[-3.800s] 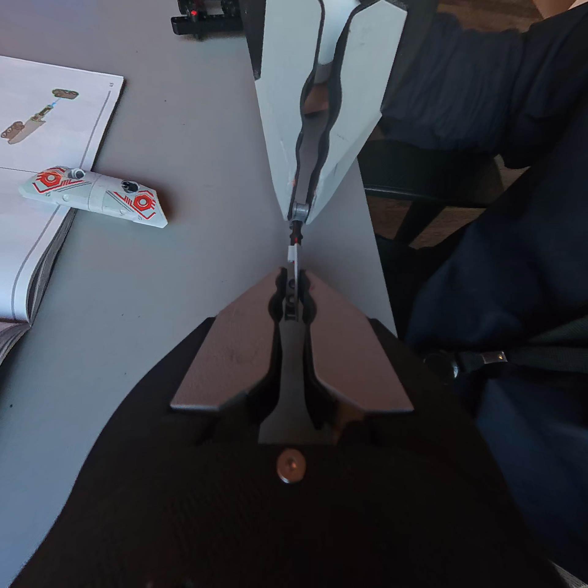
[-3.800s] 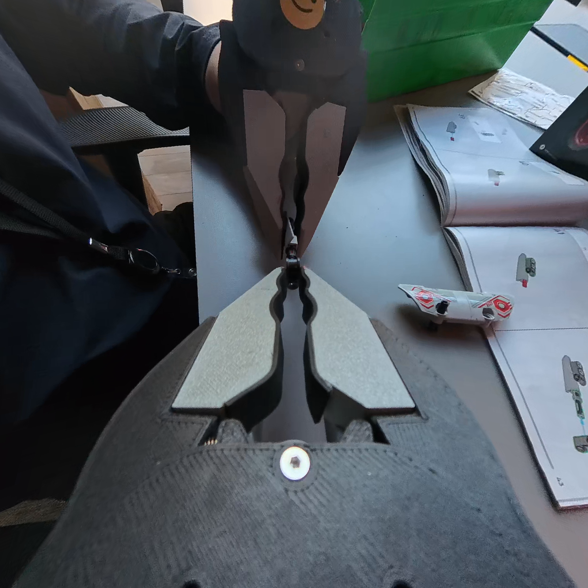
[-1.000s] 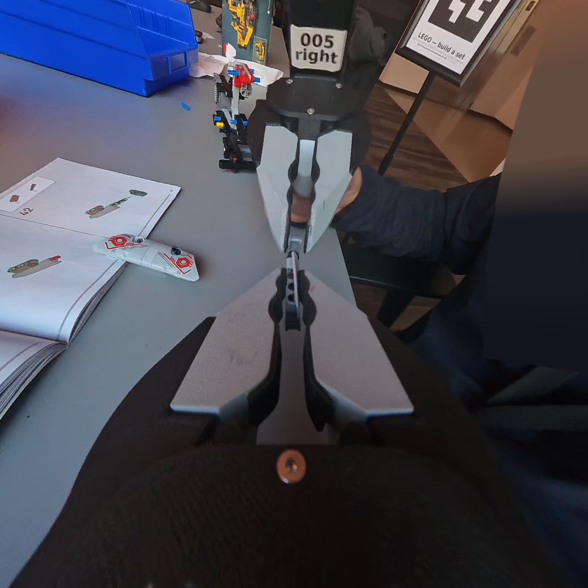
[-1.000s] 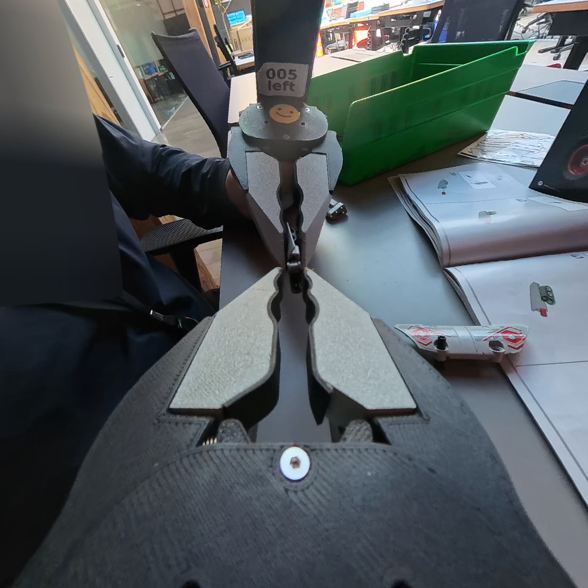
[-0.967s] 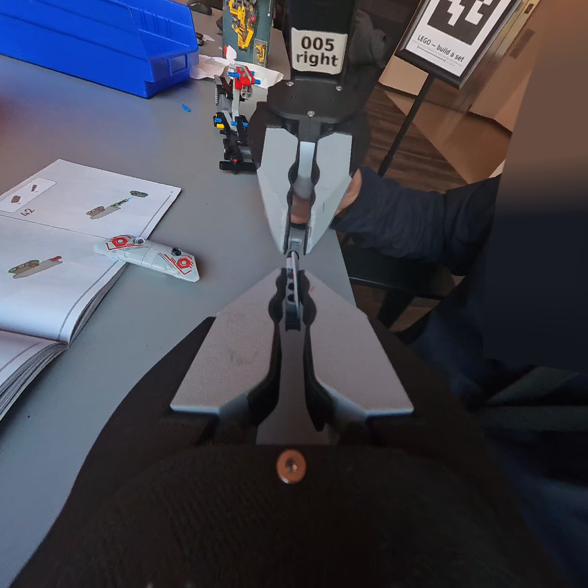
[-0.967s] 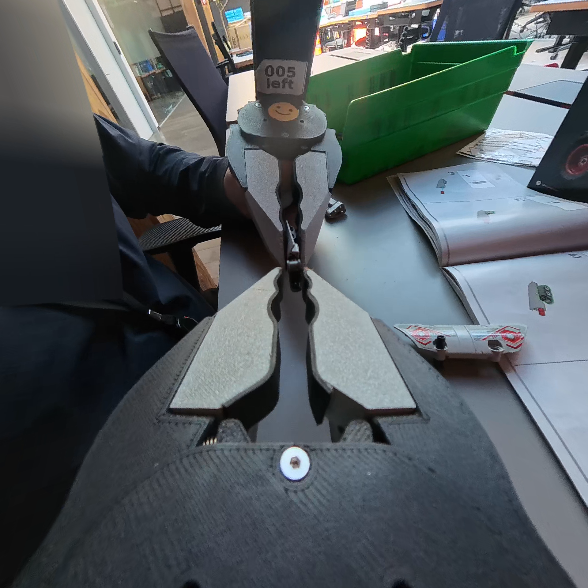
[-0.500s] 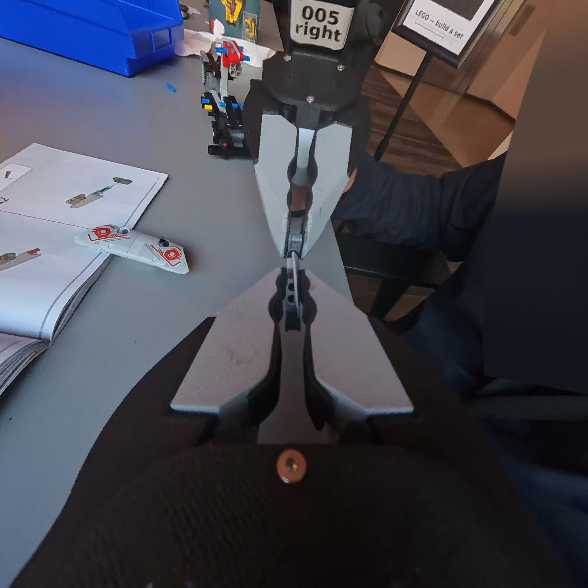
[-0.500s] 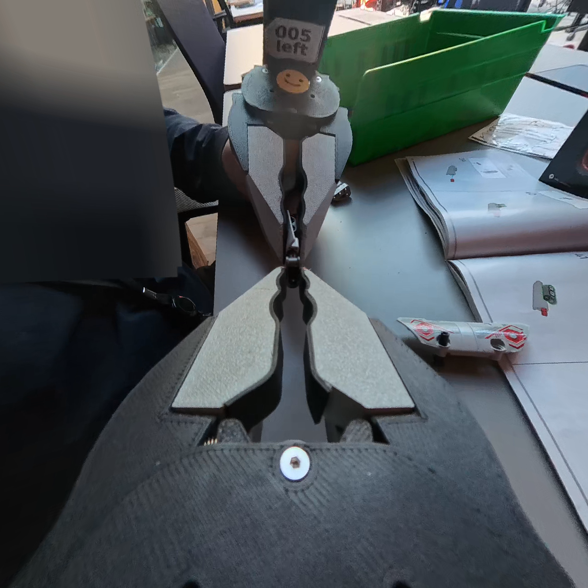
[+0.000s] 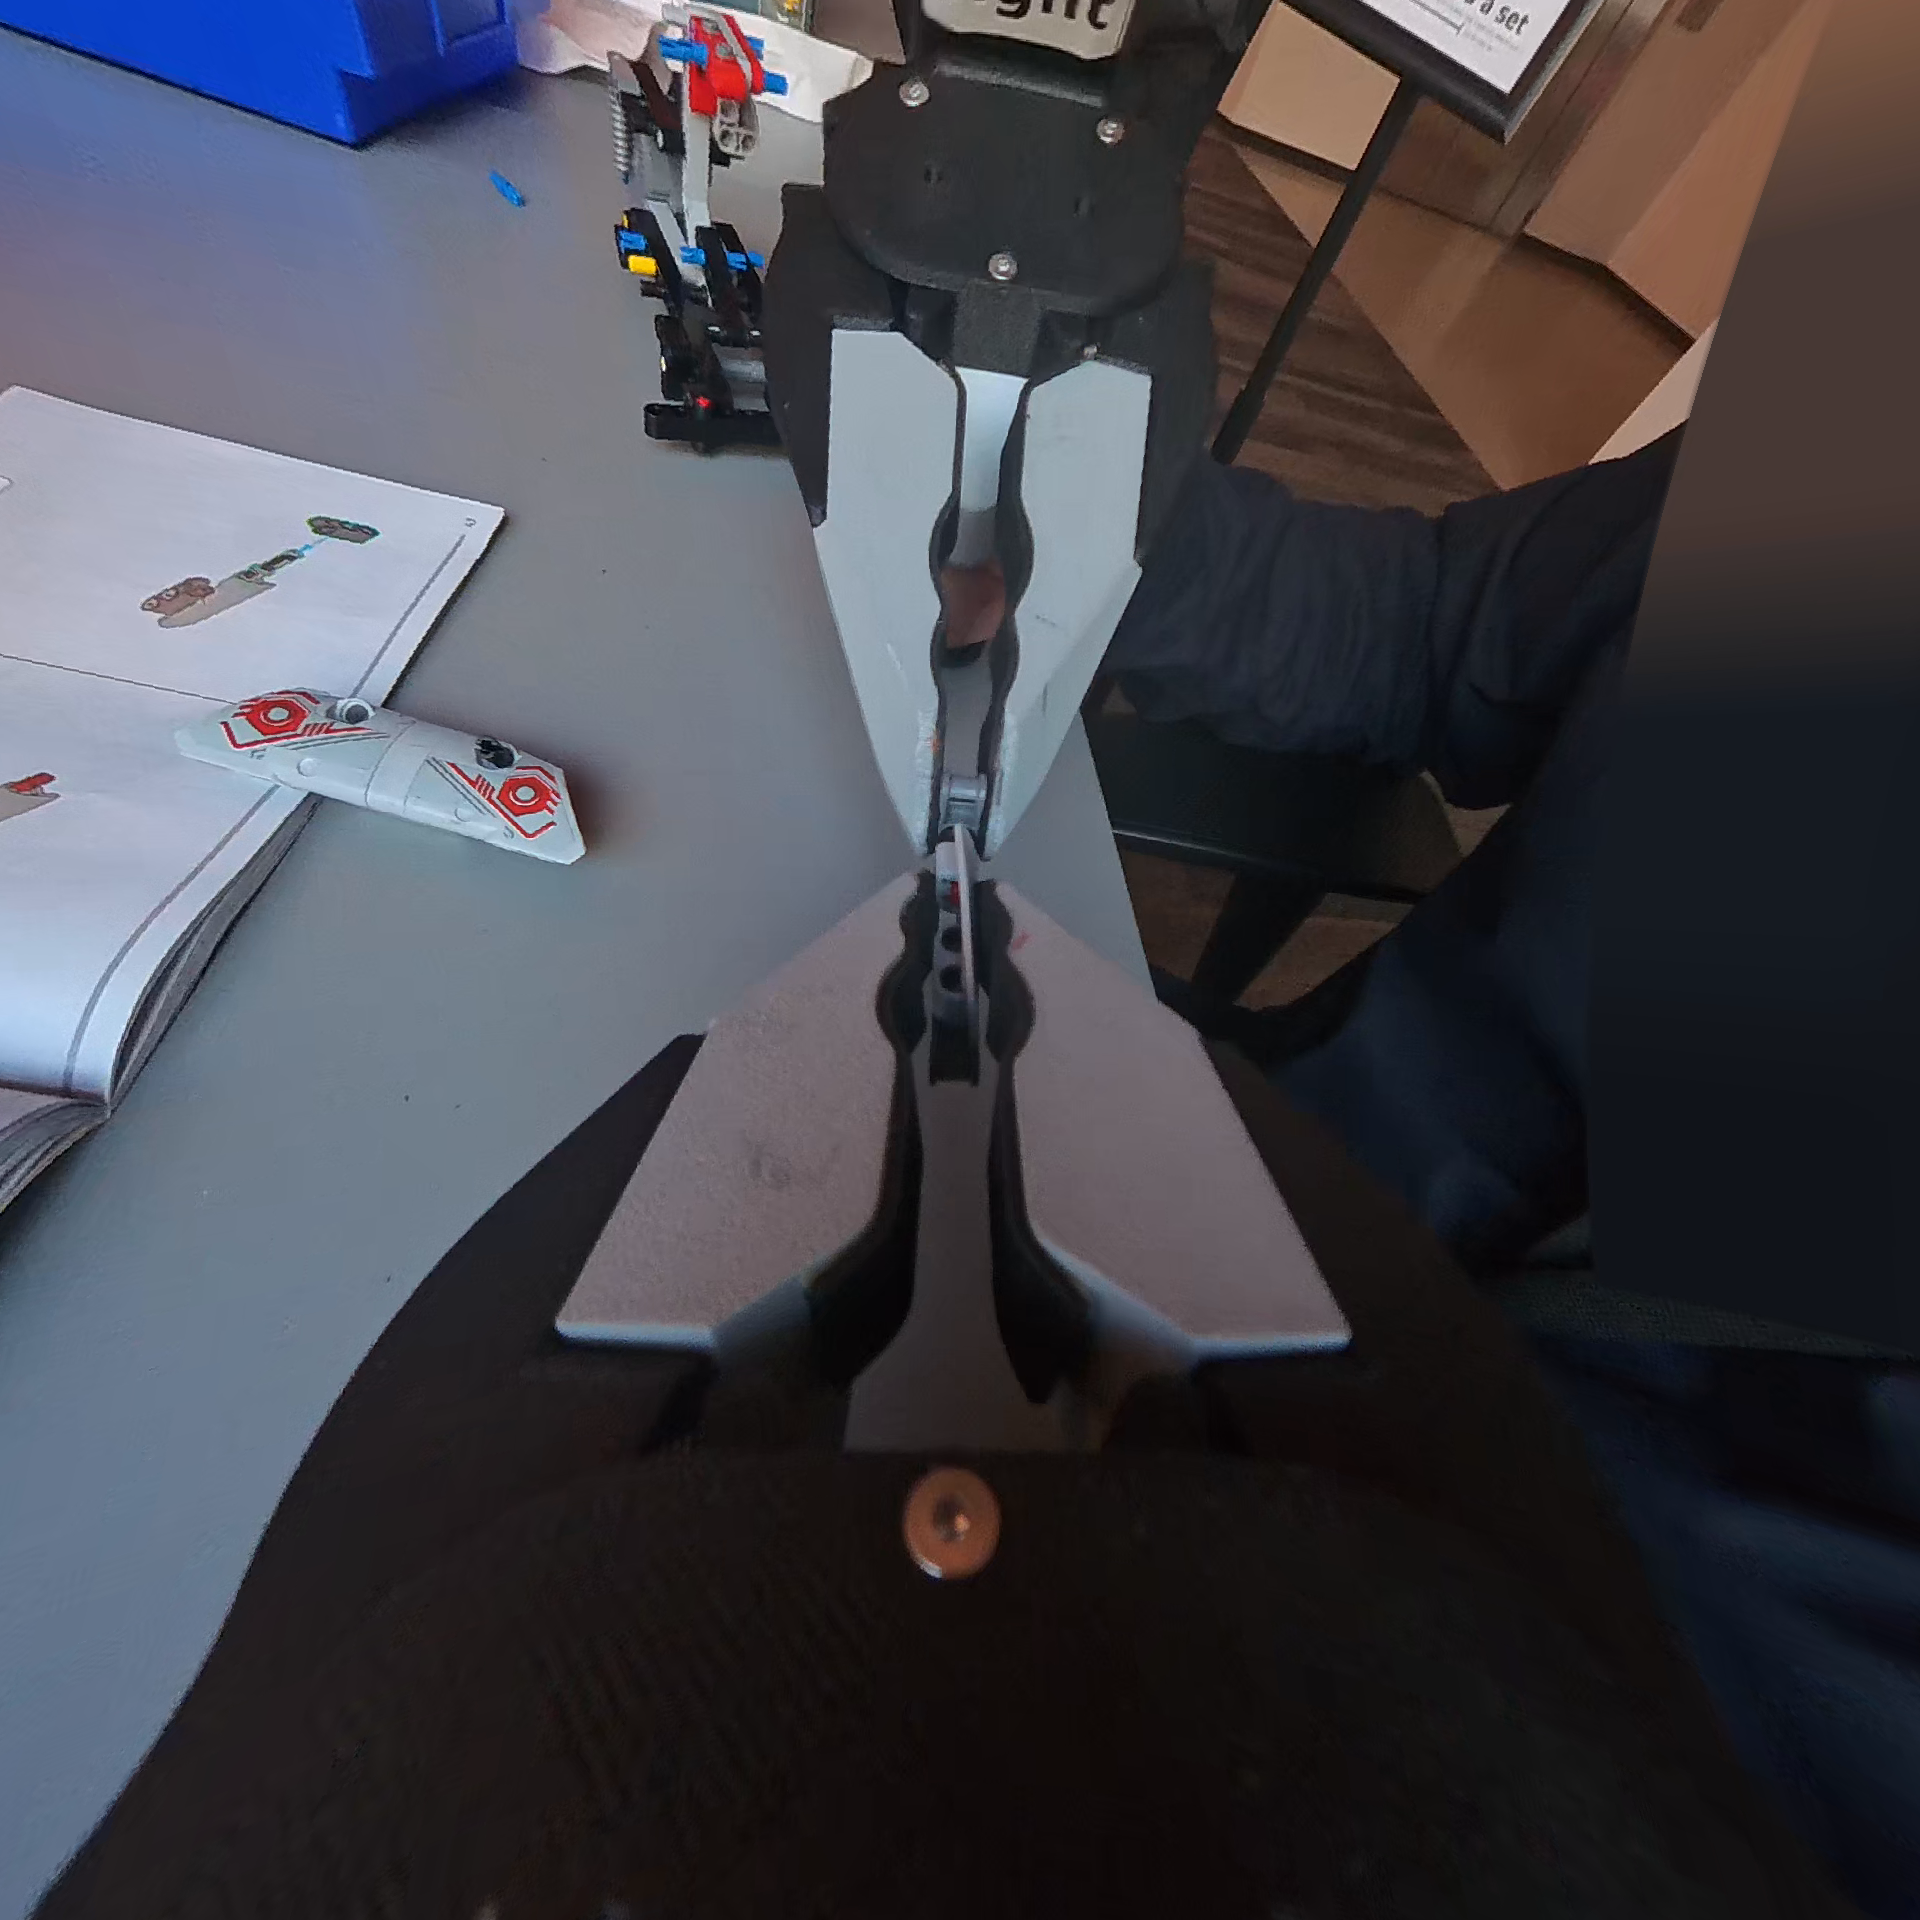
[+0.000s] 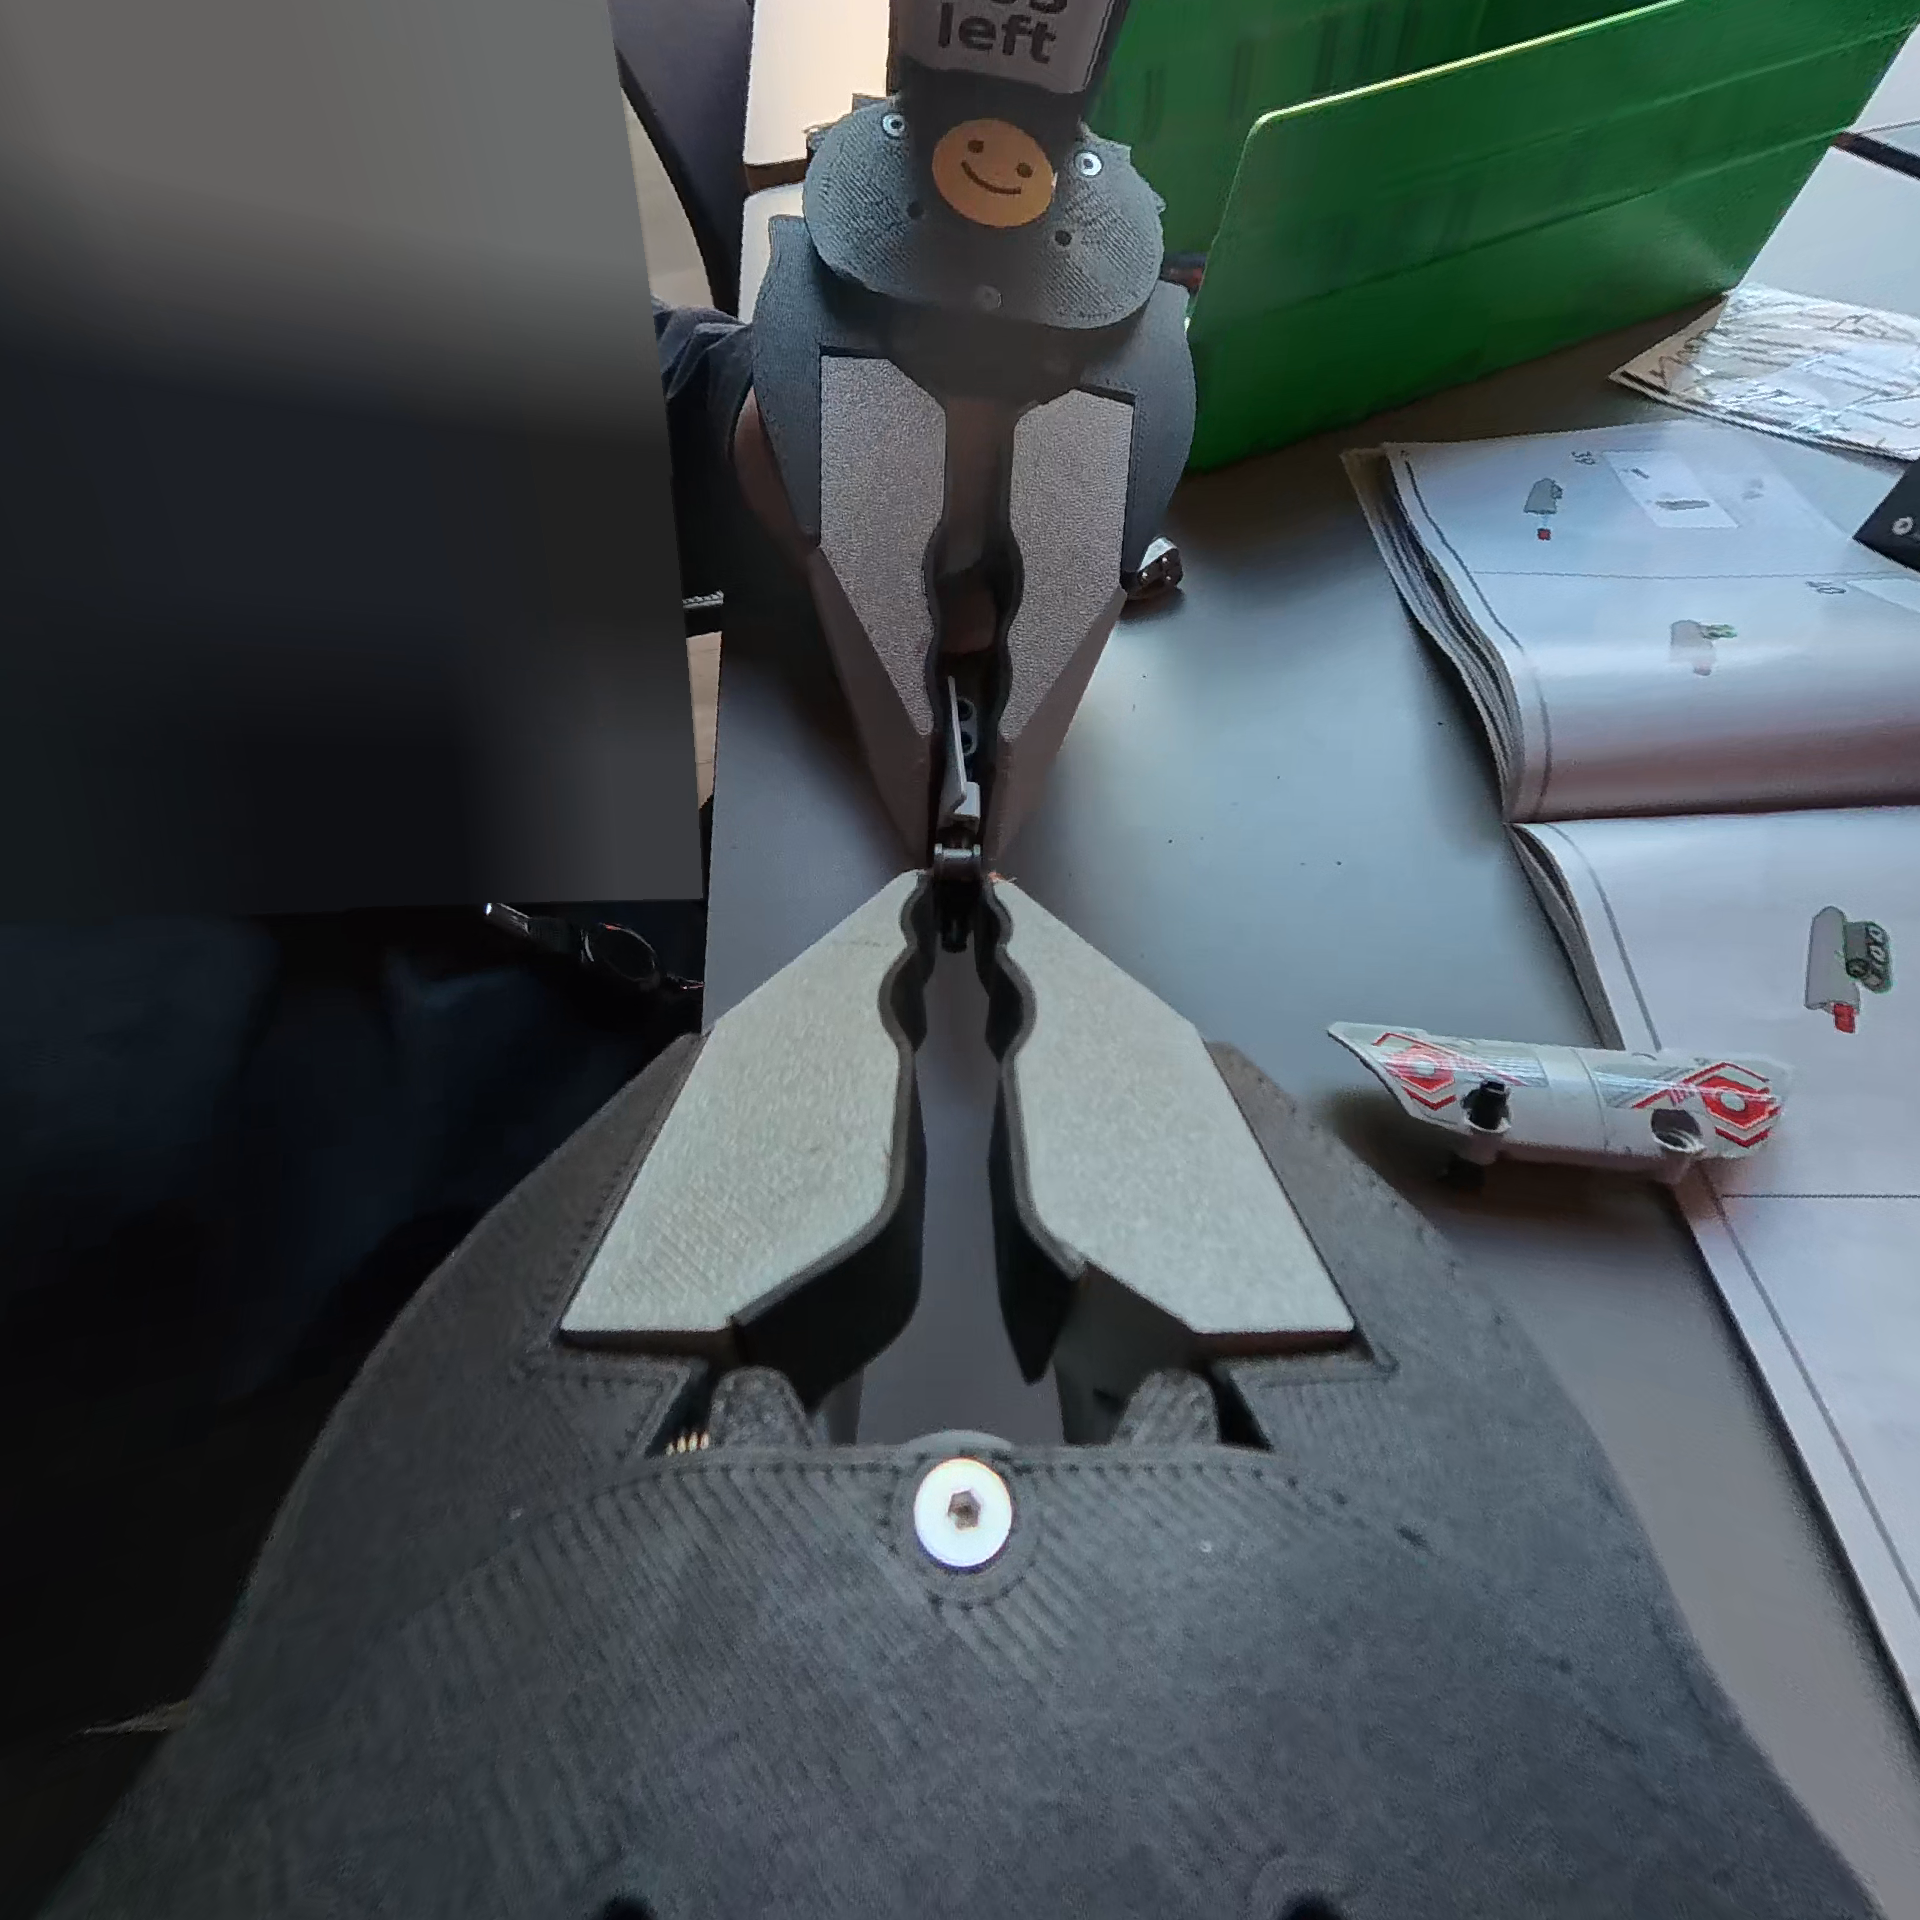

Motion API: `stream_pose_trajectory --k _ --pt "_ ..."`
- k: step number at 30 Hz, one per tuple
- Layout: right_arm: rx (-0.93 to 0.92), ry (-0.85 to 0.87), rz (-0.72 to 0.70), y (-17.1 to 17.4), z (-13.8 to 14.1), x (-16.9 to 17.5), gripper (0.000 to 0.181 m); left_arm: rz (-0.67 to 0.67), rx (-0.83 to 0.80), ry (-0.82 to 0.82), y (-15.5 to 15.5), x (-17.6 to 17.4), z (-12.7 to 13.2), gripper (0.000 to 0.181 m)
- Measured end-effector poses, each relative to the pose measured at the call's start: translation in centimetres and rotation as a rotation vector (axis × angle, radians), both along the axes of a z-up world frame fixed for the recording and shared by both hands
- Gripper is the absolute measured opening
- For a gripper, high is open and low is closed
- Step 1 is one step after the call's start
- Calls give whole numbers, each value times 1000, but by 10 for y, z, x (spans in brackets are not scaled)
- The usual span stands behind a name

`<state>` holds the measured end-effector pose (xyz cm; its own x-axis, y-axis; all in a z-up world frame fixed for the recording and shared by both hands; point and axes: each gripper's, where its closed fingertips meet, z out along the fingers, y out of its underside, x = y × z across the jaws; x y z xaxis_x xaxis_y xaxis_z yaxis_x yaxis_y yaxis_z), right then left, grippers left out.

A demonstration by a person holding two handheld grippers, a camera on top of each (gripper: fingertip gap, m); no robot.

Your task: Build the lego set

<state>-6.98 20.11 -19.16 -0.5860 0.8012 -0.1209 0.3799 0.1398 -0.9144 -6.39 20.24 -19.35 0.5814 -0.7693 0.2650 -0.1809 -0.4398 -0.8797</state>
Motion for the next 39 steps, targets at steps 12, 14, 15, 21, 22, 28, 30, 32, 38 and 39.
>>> stream_pose_trajectory --k 12,14,15,21,22,28,30,32,38,39 --pt "-167 137 -71 18 29 -1 18 36 -42 -177 7 -9 15 3" --pt "-138 103 -71 16 23 -3 21 31 -82 -212 7 -9 15 4" --pt "-125 85 -71 15 19 -4 21 36 -99 -223 8 -10 14 3" --pt "-173 -141 -77 14 -5 -4 1 72 -204 -239 13 -20 5 21" --pt "-192 -230 -99 16 -16 -3 1 87 -221 -249 13 -24 4 22" --pt "-348 -513 -186 25 -42 0 1 146 -268 -165 10 -44 -10 28" --pt "-319 -551 -210 29 -48 2 2 189 -243 -78 11 -53 -17 28" --pt "-258 -530 -246 36 -45 5 12 214 -226 -20 11 -59 -22 29" --pt "-100 -452 -401 73 -22 18 23 167 -223 -14 1 -55 -22 27" --pt "-67 -423 -444 84 -17 20 24 165 -219 -6 1 -54 -22 27"
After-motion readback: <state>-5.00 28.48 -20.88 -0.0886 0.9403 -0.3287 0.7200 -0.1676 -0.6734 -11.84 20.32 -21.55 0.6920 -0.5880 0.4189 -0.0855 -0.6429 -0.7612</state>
